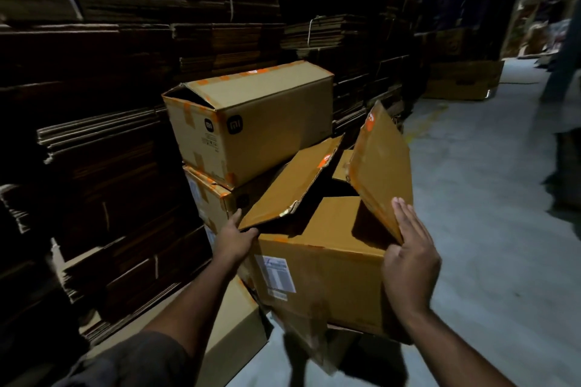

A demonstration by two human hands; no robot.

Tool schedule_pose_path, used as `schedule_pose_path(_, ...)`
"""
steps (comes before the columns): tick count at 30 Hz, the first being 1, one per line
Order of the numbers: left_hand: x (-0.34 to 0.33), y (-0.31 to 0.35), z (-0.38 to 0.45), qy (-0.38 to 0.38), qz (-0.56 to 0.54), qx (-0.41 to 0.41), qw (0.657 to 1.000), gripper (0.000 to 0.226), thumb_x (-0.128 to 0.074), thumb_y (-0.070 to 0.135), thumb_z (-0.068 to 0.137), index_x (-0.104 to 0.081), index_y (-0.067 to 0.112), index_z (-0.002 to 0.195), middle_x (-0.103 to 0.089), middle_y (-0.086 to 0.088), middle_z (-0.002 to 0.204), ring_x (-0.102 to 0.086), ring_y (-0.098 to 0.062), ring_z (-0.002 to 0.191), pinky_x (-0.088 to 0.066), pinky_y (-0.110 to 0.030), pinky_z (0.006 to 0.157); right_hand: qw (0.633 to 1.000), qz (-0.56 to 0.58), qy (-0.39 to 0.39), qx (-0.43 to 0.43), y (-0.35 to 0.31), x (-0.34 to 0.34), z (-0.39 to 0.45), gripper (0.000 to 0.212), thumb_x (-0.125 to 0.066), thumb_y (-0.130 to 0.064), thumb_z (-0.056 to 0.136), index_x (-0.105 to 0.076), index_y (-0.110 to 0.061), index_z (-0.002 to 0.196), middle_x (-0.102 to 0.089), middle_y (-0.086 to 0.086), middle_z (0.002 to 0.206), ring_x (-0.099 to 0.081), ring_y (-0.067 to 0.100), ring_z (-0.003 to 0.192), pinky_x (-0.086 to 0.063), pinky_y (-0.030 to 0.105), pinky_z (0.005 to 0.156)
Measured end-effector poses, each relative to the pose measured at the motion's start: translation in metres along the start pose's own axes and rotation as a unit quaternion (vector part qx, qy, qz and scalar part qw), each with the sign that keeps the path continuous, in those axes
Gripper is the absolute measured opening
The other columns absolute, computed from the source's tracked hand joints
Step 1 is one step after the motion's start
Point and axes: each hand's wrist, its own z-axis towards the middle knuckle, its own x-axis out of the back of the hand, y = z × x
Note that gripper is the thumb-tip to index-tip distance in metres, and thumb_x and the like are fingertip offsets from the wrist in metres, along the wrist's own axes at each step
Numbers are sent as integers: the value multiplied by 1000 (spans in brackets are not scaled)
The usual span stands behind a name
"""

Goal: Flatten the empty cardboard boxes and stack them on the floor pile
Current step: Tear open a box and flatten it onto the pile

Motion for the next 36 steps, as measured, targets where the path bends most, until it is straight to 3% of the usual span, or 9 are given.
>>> schedule_pose_path(3, 14, -2, -21, -12, 81, -55, 995, 56, -56, 14, 98, -45, 30, 150, -53, -9, 144, -54, -27, 124, -51, -39, 94, 999, -1, -21, 26, 10, 25, 10, 75, -56, 28, 74, -55, -9, 139, -57, 3, 137, -57, 26, 127, -49, 50, 102)
schedule_pose_path(6, 21, -4, -50, 46, 146, -151, 977, 57, -53, 7, 96, -49, 34, 146, -66, -11, 124, -59, -18, 96, -52, -33, 80, 997, -12, -50, 54, 14, 51, 21, 74, -55, 26, 72, -59, -10, 136, -56, -5, 132, -60, 25, 124, -46, 43, 105)
schedule_pose_path(10, 29, -15, -88, 113, 153, -192, 963, 60, -53, 7, 96, -46, 42, 144, -57, -8, 100, -55, -20, 84, -45, -33, 69, 989, -40, -97, 102, 11, 77, 11, 75, -59, 25, 67, -64, -13, 132, -62, -3, 130, -62, 25, 120, -47, 41, 102)
schedule_pose_path(16, 56, -33, -152, 110, 82, -173, 975, 53, -51, 5, 98, -54, 35, 142, -69, -1, 84, -53, -11, 57, -37, -28, 48, 979, -18, -135, 153, -8, 109, -2, 78, -59, 27, 67, -63, -15, 133, -66, 2, 129, -63, 23, 119, -48, 38, 99)
schedule_pose_path(20, 77, -33, -195, 157, 36, -167, 973, 51, -51, 5, 97, -60, 33, 138, -71, 2, 76, -56, -19, 52, -44, -35, 47, 970, 8, -162, 183, -25, 130, -2, 79, -58, 26, 68, -62, -16, 135, -64, 0, 132, -59, 19, 122, -50, 42, 101)
schedule_pose_path(24, 99, -26, -245, 209, 33, -173, 962, 49, -52, 5, 97, -60, 33, 137, -65, 1, 64, -49, -16, 46, -36, -30, 44, 959, 45, -178, 216, -34, 158, -6, 71, -47, 8, 73, -57, -21, 138, -57, -8, 134, -53, 9, 123, -49, 38, 101)
schedule_pose_path(28, 125, -25, -293, 272, 40, -155, 949, 54, -53, -1, 93, -61, 32, 135, -49, 8, 49, -36, -9, 40, -27, -17, 37, 951, 105, -180, 226, -54, 172, -16, 66, -41, -2, 76, -58, -18, 138, -58, -4, 136, -57, 15, 125, -52, 39, 99)
schedule_pose_path(33, 163, -31, -339, 333, 46, -128, 933, 63, -52, -5, 88, -61, 39, 132, -47, -3, 44, -32, -14, 38, -26, -32, 36, 938, 168, -198, 228, -78, 171, -34, 71, -44, 7, 73, -55, -19, 139, -59, -2, 138, -52, 11, 132, -43, 23, 109)
schedule_pose_path(36, 184, -36, -357, 362, 72, -118, 922, 64, -53, -7, 88, -56, 40, 131, -45, -3, 43, -34, -14, 36, -23, -31, 35, 929, 200, -212, 229, -98, 160, -46, 72, -44, 10, 74, -52, -20, 140, -57, -4, 139, -51, 9, 133, -41, 20, 110)
